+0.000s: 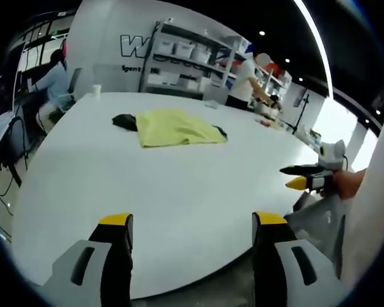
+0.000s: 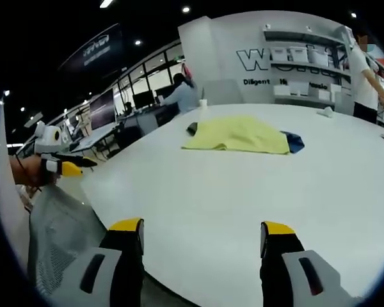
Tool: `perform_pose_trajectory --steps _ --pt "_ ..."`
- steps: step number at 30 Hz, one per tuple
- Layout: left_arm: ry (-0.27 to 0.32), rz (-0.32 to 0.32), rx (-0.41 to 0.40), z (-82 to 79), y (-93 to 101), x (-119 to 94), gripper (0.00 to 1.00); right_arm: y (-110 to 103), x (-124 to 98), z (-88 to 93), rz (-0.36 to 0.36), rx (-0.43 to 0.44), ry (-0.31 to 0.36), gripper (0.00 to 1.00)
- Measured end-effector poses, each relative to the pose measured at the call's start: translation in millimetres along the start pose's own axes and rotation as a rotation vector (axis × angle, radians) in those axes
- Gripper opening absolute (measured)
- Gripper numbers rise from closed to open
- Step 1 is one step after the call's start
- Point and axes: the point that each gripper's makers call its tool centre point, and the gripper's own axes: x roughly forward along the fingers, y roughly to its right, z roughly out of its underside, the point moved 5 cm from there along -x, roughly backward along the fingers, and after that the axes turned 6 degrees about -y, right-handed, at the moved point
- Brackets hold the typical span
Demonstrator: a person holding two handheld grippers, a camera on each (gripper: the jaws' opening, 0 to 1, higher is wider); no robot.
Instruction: Fold the garment on the visible template until the final outline fits inside the template.
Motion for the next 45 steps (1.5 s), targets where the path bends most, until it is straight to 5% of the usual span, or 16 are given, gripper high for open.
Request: perform_pose_trajectory --steps 20,34,45 --pt "-0.019 0.023 0.085 -49.4 -20.5 41 0.66 48 29 -51.0 0.008 -0.026 0.039 0.65" --pt "-0.011 0.032 0.178 -103.4 -42.6 101 0.55 97 71 -86.3 0.0 -0.087 0.044 0.52" --pt "-0.043 0.045 0.234 -120.1 -58.6 148 0.45 143 106 -105.1 0.035 -0.109 0.023 0.41"
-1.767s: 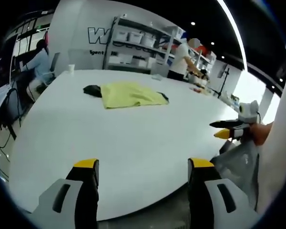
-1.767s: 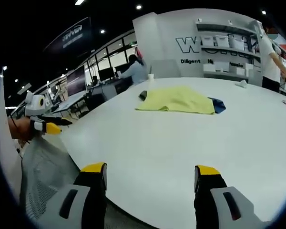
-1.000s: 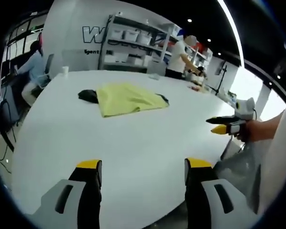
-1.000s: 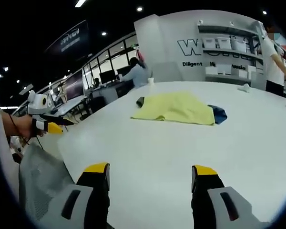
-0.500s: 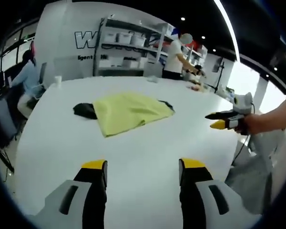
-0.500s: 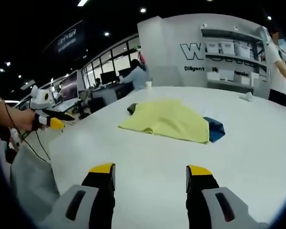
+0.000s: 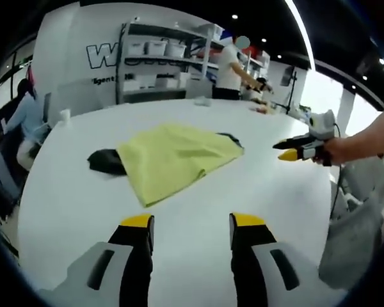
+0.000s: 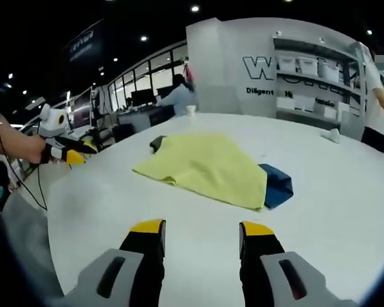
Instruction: Fold the garment on the visible template until the final outline fits inside the template.
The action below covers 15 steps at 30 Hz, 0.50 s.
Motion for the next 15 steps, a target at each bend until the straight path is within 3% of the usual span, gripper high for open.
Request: perform_pose_trajectory --steps 15 --pt "-0.034 -0.015 0.013 -5.0 -33.4 45 0.31 42 42 -14.3 0.034 -0.01 -0.026 0.3"
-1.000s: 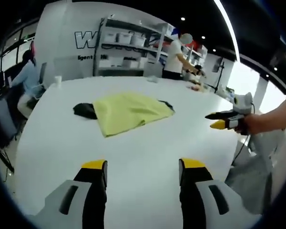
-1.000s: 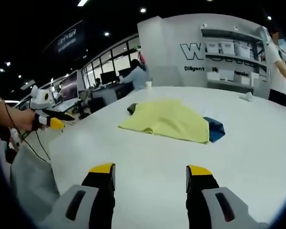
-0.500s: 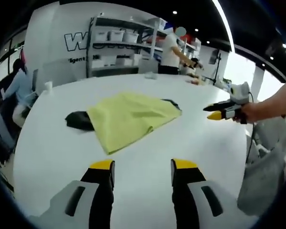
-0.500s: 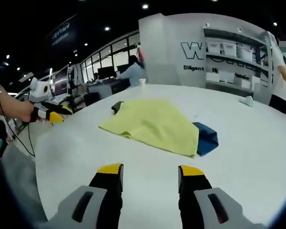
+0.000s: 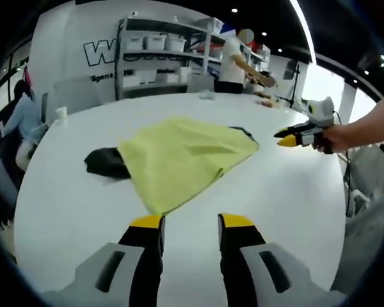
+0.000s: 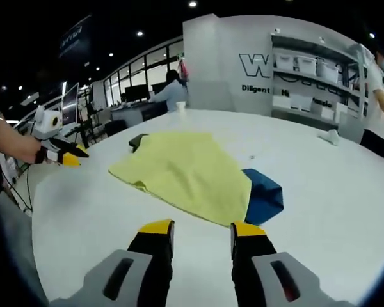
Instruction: Fold the garment on the visible template until the final outline fits inside the template.
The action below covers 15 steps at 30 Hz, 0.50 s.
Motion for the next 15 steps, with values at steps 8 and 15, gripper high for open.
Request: perform_pose_trajectory --steps 8,15 --pt "-0.027 -0.017 -0.009 1.6 -15.2 21 0.28 14 21 2.1 0.009 -0.013 -0.028 0.26" --pt "-0.046 -0.04 0.003 2.1 -26.1 40 0.23 24 32 6.5 0.008 -0.045 -0.056 0.25"
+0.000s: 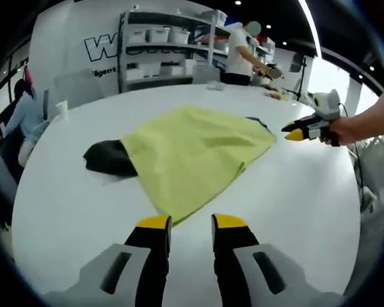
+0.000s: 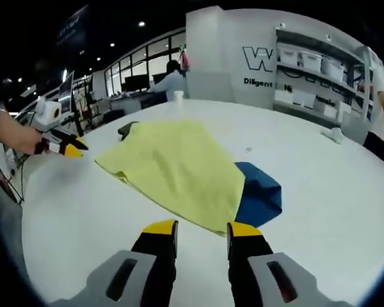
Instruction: Fold the garment on the visible template until the final outline fits inside the template.
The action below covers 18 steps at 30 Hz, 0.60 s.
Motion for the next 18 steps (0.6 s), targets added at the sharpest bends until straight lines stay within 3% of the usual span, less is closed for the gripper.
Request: perform_pose_trajectory --steps 11,18 --pt "-0.041 -0.017 0.008 4.1 -10.1 22 0.2 12 14 11.5 -0.001 -0.009 -0.042 0.17" --pt "-0.057 -0.021 0.012 7.4 -13.2 27 0.19 14 21 8.8 -0.005 -0.039 -0.041 0.16"
